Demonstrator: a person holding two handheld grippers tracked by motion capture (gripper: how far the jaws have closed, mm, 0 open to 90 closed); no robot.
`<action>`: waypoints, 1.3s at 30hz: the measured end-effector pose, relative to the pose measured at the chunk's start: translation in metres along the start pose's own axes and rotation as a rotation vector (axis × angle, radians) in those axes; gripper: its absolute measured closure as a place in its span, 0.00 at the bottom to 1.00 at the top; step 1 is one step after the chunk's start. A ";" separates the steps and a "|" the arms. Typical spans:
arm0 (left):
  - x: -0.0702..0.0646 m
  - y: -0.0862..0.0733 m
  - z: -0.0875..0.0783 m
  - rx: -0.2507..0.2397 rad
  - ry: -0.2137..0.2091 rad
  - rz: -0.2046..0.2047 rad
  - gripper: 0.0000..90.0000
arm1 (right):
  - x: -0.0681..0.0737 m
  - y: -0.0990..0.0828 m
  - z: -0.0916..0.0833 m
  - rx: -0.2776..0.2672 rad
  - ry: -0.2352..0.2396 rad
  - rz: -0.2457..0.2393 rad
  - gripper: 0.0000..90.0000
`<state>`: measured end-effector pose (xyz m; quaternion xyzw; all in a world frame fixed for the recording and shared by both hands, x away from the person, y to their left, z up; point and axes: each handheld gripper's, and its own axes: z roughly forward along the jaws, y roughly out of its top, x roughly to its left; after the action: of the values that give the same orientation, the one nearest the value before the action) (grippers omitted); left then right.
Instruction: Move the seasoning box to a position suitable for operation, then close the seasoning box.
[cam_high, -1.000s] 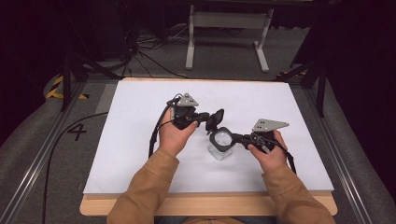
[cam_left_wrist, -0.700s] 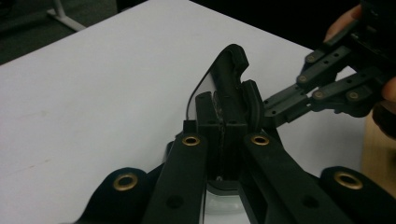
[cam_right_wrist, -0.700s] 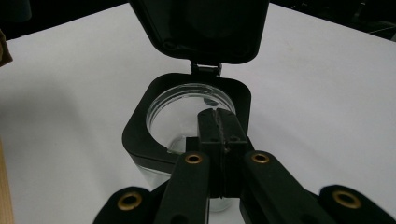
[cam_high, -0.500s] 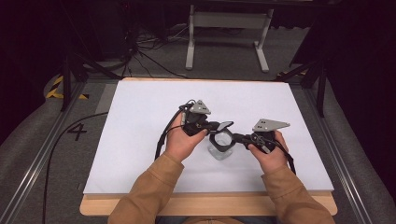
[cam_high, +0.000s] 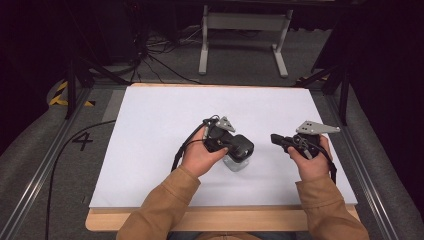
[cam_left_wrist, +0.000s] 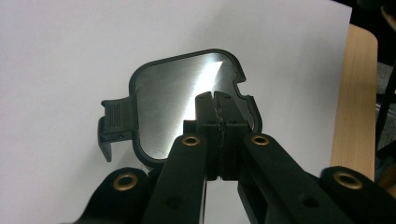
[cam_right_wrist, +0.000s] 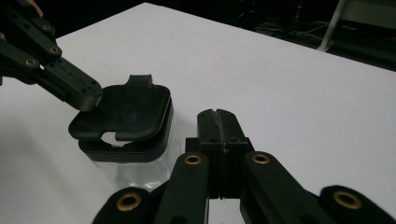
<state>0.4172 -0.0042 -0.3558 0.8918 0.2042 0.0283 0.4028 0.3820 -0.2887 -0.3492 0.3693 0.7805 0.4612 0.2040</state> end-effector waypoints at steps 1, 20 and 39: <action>0.001 -0.001 0.002 0.005 0.001 0.006 1.00 | -0.001 -0.001 -0.001 -0.001 -0.003 0.010 1.00; 0.039 -0.036 -0.061 -0.027 0.127 -0.160 1.00 | -0.010 -0.005 -0.002 0.000 0.007 0.034 1.00; 0.033 -0.038 -0.042 0.186 0.009 -0.140 0.99 | 0.007 -0.024 0.048 0.147 0.131 -0.036 1.00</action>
<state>0.4251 0.0608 -0.3590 0.9086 0.2696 -0.0152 0.3185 0.3996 -0.2634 -0.3935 0.3382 0.8305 0.4222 0.1330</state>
